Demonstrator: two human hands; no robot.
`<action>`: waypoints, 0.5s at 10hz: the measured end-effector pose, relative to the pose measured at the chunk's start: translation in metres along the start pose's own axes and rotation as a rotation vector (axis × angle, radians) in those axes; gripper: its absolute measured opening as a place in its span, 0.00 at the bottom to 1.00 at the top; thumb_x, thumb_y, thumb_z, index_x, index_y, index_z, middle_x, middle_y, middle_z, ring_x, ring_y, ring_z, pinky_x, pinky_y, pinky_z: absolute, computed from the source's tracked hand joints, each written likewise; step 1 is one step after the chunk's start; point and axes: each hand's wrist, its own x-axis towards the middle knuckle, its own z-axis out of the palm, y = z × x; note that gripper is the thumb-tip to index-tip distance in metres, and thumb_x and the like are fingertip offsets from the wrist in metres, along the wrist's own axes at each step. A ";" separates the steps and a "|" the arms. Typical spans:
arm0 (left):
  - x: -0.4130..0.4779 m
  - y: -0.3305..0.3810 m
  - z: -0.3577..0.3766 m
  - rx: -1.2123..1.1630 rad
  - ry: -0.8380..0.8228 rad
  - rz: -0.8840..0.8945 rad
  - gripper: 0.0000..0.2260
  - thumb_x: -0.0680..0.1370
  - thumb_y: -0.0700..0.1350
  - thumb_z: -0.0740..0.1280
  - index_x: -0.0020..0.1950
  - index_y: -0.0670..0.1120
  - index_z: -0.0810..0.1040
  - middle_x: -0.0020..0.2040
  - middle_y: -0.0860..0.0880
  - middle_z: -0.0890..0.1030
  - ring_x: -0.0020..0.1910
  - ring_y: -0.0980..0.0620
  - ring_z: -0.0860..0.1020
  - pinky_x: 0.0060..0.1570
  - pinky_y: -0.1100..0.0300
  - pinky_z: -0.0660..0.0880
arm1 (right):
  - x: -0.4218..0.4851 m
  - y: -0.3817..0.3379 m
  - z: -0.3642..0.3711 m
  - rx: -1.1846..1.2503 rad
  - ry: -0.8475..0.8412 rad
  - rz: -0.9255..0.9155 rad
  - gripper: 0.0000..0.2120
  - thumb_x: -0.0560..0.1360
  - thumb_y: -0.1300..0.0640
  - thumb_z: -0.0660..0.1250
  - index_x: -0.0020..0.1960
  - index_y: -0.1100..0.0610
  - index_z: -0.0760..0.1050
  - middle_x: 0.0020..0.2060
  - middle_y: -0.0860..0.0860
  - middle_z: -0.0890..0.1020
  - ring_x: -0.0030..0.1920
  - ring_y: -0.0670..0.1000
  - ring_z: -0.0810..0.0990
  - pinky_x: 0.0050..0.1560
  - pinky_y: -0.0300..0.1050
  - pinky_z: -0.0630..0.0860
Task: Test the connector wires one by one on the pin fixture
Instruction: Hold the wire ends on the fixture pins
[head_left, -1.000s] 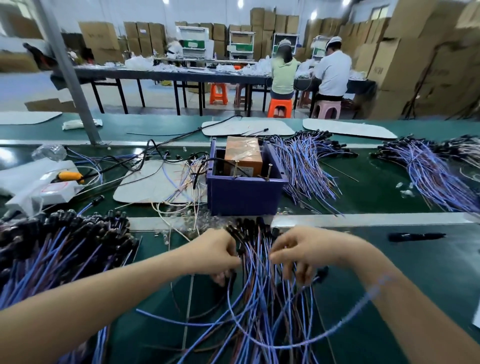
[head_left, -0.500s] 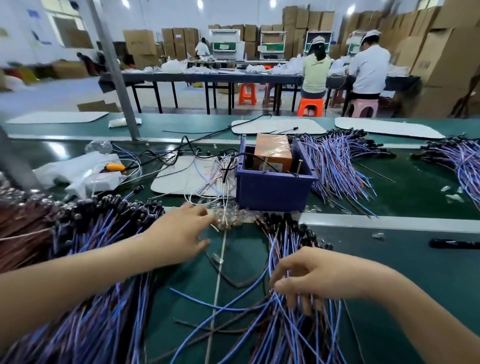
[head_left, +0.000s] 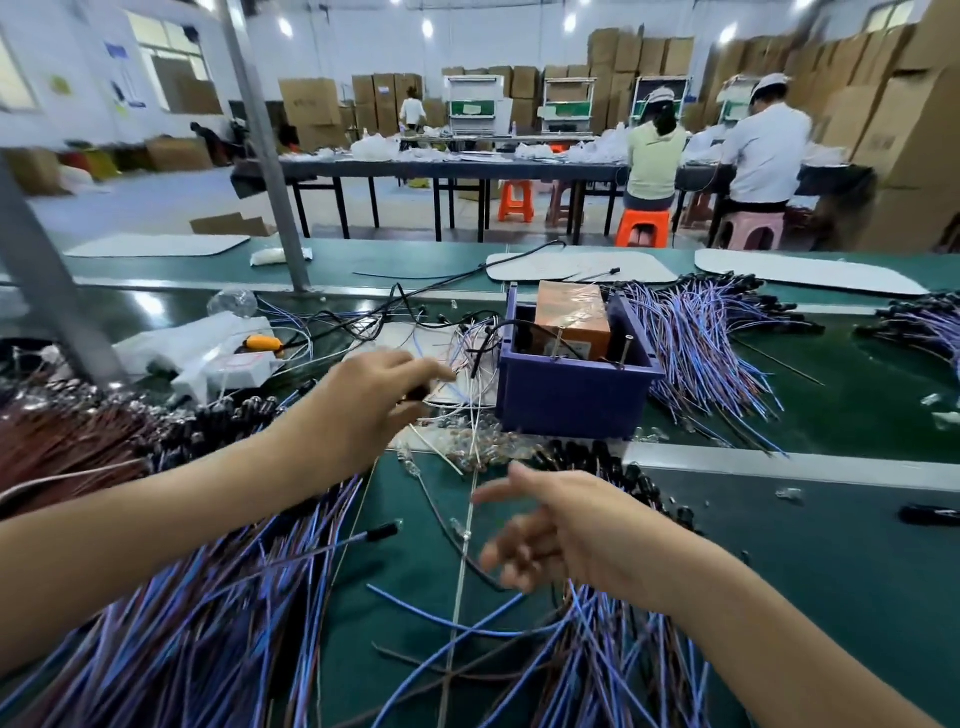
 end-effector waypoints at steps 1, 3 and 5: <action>0.014 0.045 -0.025 -0.129 0.105 0.220 0.14 0.73 0.36 0.72 0.58 0.41 0.80 0.46 0.45 0.81 0.43 0.52 0.78 0.47 0.59 0.76 | 0.008 -0.019 0.032 0.261 -0.011 0.024 0.23 0.82 0.44 0.52 0.60 0.62 0.73 0.44 0.60 0.84 0.44 0.57 0.84 0.42 0.44 0.81; -0.030 0.115 -0.025 0.094 -0.089 0.404 0.04 0.72 0.49 0.69 0.41 0.52 0.84 0.38 0.55 0.84 0.37 0.58 0.79 0.40 0.62 0.74 | 0.013 -0.037 0.021 0.540 -0.121 -0.189 0.10 0.82 0.63 0.54 0.56 0.66 0.72 0.38 0.60 0.84 0.29 0.51 0.81 0.30 0.32 0.77; -0.057 0.187 0.143 -0.201 -0.072 0.176 0.05 0.76 0.48 0.67 0.45 0.50 0.82 0.39 0.52 0.84 0.34 0.56 0.78 0.37 0.61 0.75 | 0.005 -0.051 -0.006 0.470 0.285 -0.309 0.09 0.80 0.62 0.59 0.48 0.63 0.77 0.35 0.53 0.85 0.18 0.41 0.64 0.15 0.32 0.58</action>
